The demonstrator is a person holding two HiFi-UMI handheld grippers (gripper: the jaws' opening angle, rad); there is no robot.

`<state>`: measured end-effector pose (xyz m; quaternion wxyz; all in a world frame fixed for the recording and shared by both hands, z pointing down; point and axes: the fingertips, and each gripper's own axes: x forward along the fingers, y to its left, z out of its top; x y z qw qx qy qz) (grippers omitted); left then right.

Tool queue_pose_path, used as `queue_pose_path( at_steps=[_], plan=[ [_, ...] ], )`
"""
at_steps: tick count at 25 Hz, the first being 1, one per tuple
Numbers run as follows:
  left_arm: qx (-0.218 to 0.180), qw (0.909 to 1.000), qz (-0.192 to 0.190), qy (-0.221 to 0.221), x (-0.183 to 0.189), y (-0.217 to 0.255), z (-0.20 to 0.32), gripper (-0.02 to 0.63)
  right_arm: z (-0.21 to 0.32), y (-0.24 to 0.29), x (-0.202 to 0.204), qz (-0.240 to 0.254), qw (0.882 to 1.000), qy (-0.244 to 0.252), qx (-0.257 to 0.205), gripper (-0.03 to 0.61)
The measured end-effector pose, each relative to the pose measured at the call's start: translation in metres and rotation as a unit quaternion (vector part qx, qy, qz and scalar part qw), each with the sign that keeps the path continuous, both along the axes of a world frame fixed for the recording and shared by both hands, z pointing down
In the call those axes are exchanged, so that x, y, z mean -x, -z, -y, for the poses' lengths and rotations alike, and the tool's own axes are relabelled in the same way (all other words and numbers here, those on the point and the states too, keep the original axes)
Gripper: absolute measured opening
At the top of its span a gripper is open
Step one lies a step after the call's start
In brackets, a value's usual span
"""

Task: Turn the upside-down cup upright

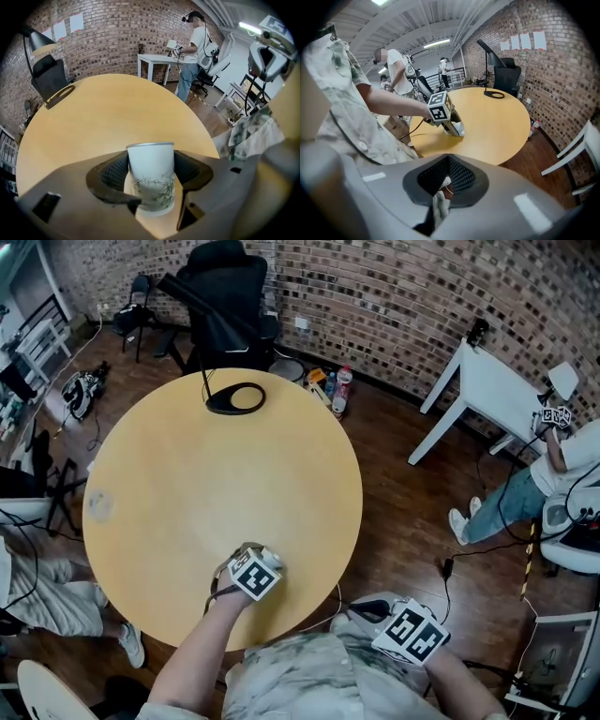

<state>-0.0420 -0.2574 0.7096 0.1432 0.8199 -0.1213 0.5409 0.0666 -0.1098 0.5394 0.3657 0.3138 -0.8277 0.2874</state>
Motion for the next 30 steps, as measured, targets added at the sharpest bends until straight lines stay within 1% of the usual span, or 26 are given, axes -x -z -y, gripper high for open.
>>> queue_pose_path(
  at_steps=[2,4,7,9,11,13,14,17,19,21,24,30],
  plan=[
    [-0.005,0.9998,-0.015,0.010,0.002,0.004,0.003,0.301,0.000,0.001,0.000,0.002,1.000,0.000,0.001,0.003],
    [-0.017,0.9989,-0.038,0.024,0.001,0.010,0.009,0.300,0.002,0.003,0.000,0.003,1.000,0.001,0.003,0.003],
    [-0.033,0.9945,-0.087,0.050,-0.004,0.020,0.015,0.299,0.003,0.003,-0.002,0.000,1.000,0.003,0.004,0.003],
    [-0.049,0.9889,-0.123,0.068,-0.006,0.027,0.020,0.299,0.002,0.004,-0.002,-0.003,1.000,0.006,0.006,0.003],
    [-0.068,0.9797,-0.167,0.089,-0.008,0.035,0.029,0.301,0.001,0.003,0.000,-0.006,1.000,0.009,0.007,0.003],
    [-0.086,0.9679,-0.209,0.110,-0.006,0.041,0.037,0.301,-0.001,0.002,0.004,-0.010,1.000,0.013,0.010,0.003],
    [-0.091,0.9609,-0.232,0.121,-0.004,0.043,0.041,0.301,-0.002,0.002,0.006,-0.013,1.000,0.015,0.011,0.003],
    [-0.104,0.9354,-0.302,0.151,0.001,0.052,0.049,0.302,-0.010,0.000,0.014,-0.025,0.999,0.020,0.018,0.003],
    [-0.124,0.9220,-0.332,0.157,0.003,0.054,0.053,0.302,-0.014,0.000,0.016,-0.036,0.999,0.024,0.022,0.003],
    [-0.138,0.9127,-0.351,0.157,0.002,0.055,0.054,0.302,-0.016,0.001,0.014,-0.047,0.998,0.028,0.025,0.003],
    [-0.145,0.9027,-0.372,0.160,0.004,0.053,0.051,0.304,-0.016,0.004,0.015,-0.059,0.997,0.032,0.028,0.003],
    [-0.157,0.8974,-0.381,0.157,0.025,0.050,0.042,0.307,-0.015,0.013,0.029,-0.070,0.997,0.034,0.028,0.003]
  ],
)
